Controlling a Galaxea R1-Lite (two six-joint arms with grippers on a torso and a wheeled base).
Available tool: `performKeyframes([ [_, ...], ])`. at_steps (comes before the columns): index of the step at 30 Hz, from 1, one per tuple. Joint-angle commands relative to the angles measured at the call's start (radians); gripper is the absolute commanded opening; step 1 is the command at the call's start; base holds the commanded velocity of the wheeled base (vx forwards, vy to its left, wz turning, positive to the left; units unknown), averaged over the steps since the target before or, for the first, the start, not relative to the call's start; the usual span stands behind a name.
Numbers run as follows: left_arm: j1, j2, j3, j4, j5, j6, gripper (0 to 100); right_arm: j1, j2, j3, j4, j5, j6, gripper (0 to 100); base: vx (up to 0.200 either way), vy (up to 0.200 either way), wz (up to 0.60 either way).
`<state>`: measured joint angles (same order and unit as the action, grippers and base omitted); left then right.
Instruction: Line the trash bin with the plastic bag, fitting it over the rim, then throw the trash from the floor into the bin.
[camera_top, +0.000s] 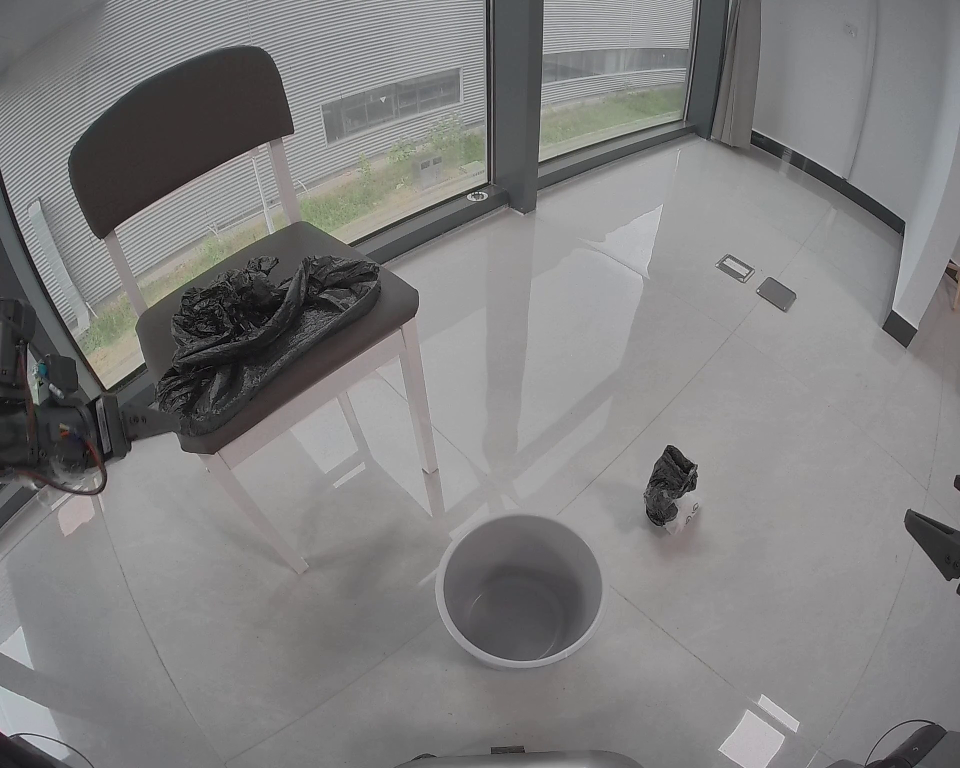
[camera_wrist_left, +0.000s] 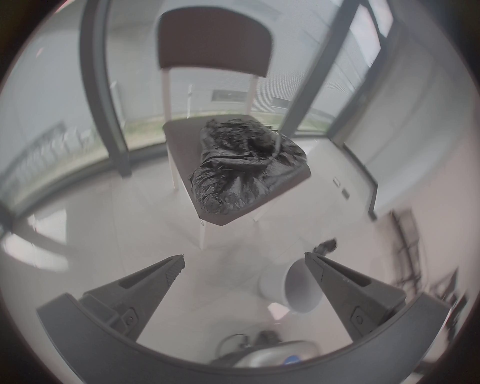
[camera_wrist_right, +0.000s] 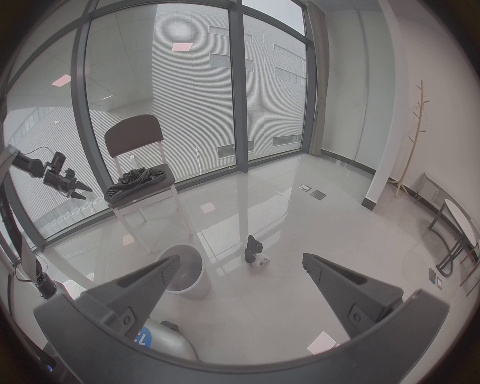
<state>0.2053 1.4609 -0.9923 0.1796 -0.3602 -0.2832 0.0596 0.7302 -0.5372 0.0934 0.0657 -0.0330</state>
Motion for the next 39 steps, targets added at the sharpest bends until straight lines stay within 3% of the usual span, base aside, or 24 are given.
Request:
performKeyframes([
  [1, 0.097, 0.187, -0.094, -0.005, -0.071, -0.090, 100, 0.003, -0.014, 0.005, -0.003, 0.011, -0.004, 100, 0.000, 0.000, 0.00],
  [7, 0.124, 0.240, -0.095, -0.078, -0.069, -0.106, 100, 0.003, -0.015, 0.005, -0.003, 0.009, -0.005, 100, 0.000, 0.000, 0.00],
  [15, 0.095, 0.326, -0.118, -0.180, -0.066, -0.145, 100, 0.003, -0.038, -0.001, -0.003, 0.000, -0.018, 100, 0.000, 0.000, 0.00],
  [20, 0.074, 0.369, -0.180, -0.282, -0.052, -0.231, 100, 0.003, -0.064, 0.006, -0.001, -0.003, -0.018, 100, 0.000, 0.000, 0.00],
  [39, 0.048, 0.417, -0.203, -0.295, 0.000, -0.237, 100, -0.001, -0.130, 0.026, 0.009, -0.006, -0.018, 100, 0.000, 0.000, 0.00],
])
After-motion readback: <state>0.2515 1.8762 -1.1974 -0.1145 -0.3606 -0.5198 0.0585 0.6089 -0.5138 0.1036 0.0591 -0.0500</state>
